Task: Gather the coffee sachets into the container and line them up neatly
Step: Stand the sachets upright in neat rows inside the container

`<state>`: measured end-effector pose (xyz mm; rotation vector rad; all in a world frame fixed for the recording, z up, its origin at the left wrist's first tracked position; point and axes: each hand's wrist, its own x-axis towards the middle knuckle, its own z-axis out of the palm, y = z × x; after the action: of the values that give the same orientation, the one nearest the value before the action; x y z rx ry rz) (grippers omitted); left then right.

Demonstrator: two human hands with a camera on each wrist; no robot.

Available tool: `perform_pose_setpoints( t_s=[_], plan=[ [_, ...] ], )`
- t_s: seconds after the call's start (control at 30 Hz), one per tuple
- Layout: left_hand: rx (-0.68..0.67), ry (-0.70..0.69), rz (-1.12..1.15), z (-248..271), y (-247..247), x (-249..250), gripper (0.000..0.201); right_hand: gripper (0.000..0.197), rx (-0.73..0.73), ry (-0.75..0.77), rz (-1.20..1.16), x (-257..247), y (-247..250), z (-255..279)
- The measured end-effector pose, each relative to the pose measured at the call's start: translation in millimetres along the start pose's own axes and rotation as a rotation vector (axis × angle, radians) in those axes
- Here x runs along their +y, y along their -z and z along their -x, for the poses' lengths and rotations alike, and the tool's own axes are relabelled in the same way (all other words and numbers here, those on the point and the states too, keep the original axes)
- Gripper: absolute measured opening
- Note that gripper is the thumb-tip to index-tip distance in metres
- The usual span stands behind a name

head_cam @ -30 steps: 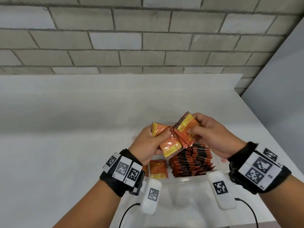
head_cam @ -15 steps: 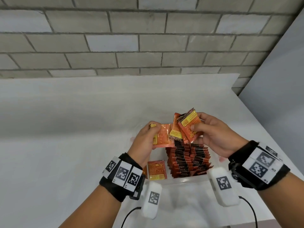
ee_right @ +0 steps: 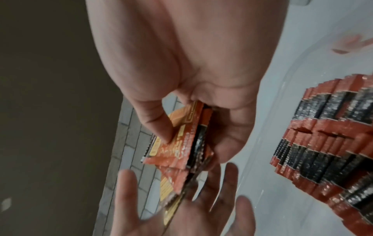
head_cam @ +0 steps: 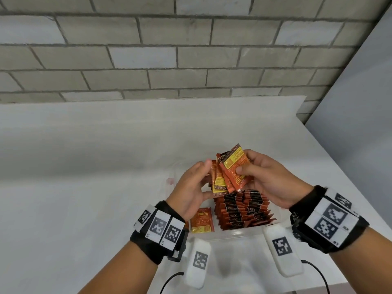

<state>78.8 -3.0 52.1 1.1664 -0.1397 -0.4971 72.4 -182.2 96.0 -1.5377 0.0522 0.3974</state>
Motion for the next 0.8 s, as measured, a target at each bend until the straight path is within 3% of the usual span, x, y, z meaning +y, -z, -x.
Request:
perform_pose_setpoints(
  t_s=[0.07,0.1,0.2,0.3,0.4,0.47,0.53,0.7,0.8],
  plan=[
    [-0.067,0.039,0.091,0,-4,-1,0.084,0.029,-0.055,0.034,0.045,-1,-9,1],
    [-0.083,0.063,0.135,0,-7,0,0.084,0.031,-0.082,0.054,0.101,-1,-15,2],
    [-0.013,0.110,0.223,0,-14,2,0.045,0.040,-0.085,0.167,0.530,1,-25,4],
    [0.075,0.083,0.295,-2,-14,2,0.019,0.069,0.042,0.207,1.034,0,-27,6],
    [0.048,0.088,0.409,-1,-12,3,0.027,0.098,0.004,0.377,1.049,-2,-29,14],
    [0.012,0.142,0.393,-1,-12,6,0.017,0.109,-0.094,0.480,1.097,-2,-30,15],
    [-0.022,0.173,0.358,0,-13,6,0.011,0.111,-0.157,0.510,1.214,0,-31,14],
    [-0.087,0.124,0.339,1,-12,2,0.014,0.103,-0.011,0.568,1.302,5,-33,9],
    [-0.082,0.058,0.345,1,-13,0,0.022,0.107,-0.024,0.522,1.322,4,-36,11]
  ],
)
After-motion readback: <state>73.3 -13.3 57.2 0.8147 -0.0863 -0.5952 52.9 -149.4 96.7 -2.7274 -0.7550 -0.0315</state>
